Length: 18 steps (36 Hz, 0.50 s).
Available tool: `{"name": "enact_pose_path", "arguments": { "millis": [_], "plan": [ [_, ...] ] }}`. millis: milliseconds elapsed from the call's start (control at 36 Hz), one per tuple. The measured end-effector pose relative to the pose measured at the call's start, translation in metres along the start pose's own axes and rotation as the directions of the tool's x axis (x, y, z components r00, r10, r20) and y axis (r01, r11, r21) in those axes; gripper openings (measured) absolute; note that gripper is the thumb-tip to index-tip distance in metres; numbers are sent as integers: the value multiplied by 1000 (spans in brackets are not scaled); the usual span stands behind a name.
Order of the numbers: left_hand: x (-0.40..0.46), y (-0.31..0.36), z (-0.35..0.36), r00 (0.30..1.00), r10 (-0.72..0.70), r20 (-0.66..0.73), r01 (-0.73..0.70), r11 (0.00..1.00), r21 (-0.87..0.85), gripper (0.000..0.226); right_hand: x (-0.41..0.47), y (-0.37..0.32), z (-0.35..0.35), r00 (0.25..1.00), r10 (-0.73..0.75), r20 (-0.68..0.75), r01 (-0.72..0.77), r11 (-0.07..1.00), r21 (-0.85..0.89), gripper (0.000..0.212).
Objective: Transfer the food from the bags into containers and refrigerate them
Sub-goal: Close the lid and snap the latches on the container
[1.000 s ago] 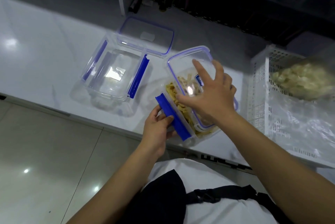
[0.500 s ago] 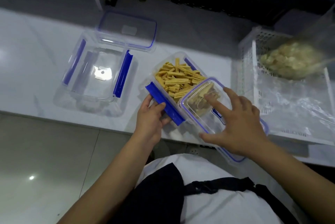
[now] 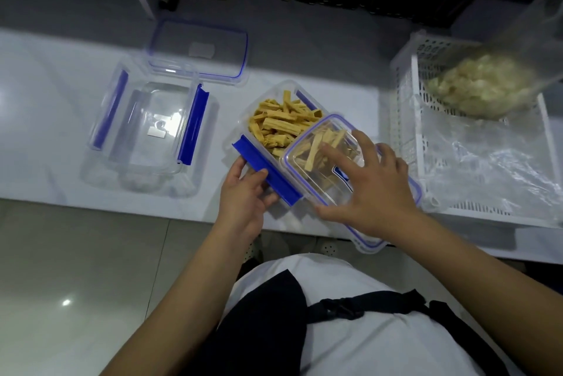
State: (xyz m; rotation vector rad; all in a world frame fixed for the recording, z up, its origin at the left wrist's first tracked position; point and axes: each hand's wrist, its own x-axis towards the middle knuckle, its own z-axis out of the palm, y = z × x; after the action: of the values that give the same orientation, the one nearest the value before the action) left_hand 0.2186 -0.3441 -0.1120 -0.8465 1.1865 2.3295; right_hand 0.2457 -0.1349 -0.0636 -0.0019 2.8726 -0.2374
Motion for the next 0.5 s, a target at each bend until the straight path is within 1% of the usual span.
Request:
{"name": "enact_pose_path", "arguments": {
  "millis": [139,306,500],
  "plan": [
    [0,-2,0,1000,9,-17,-9,1000,-15,53,-9,2,2,1000,3,-2,-3,1000,5,101],
    [-1,-2,0,999,34,18,-34,999,15,50,15,-12,1,1000,18,11,-18,1000,17,105],
    [0,-2,-2,999,35,25,-35,999,-1,50,23,-14,2,1000,6,13,-7,1000,23,106]
  ]
}}
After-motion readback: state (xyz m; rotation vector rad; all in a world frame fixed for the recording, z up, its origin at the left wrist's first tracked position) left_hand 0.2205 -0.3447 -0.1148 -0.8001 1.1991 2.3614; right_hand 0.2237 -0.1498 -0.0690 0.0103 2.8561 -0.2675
